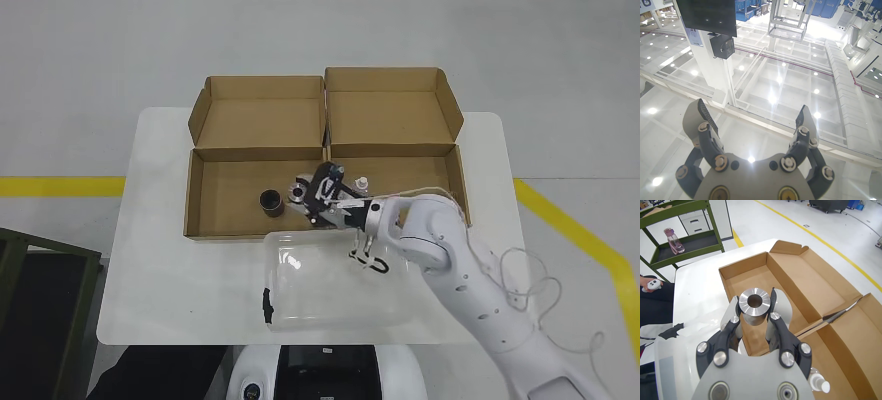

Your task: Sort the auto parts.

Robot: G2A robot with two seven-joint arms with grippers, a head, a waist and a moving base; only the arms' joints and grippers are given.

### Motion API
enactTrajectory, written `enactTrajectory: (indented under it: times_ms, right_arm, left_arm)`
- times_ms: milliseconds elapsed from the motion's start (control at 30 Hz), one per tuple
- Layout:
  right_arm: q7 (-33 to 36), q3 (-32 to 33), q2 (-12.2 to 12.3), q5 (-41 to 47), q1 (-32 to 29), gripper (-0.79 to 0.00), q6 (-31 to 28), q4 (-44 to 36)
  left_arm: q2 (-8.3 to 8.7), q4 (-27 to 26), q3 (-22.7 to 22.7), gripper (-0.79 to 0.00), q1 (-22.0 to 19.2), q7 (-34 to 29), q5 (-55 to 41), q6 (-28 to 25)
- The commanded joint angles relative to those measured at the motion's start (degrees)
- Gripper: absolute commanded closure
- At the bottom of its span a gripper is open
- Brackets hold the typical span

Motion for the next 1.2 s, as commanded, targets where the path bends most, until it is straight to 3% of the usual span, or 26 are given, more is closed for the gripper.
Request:
enactTrajectory:
  times_ms: [0, 233, 833, 1167]
  right_arm:
    - [0.35, -0.8, -0.27, 0.36, 0.57, 0.0, 0.58, 1.63]
    - [-0.14, -2.94, -1.16, 0.09, 2.5, 0.0, 2.33, 5.73]
    - [6.95, -8.72, -3.99, 0.05, 8.98, 0.0, 6.69, 14.05]
    - [8.78, -11.93, -6.05, 1.43, 12.55, -0.083, 7.33, 19.54]
  left_arm:
    - [0.0, 0.0, 0.0, -0.785, 0.0, 0.0, 0.0, 0.0]
    - [0.0, 0.0, 0.0, -0.785, 0.0, 0.0, 0.0, 0.0]
    - [0.0, 0.0, 0.0, -0.785, 0.0, 0.0, 0.0, 0.0]
    - [0.0, 0.0, 0.0, -0.785, 0.0, 0.0, 0.0, 0.0]
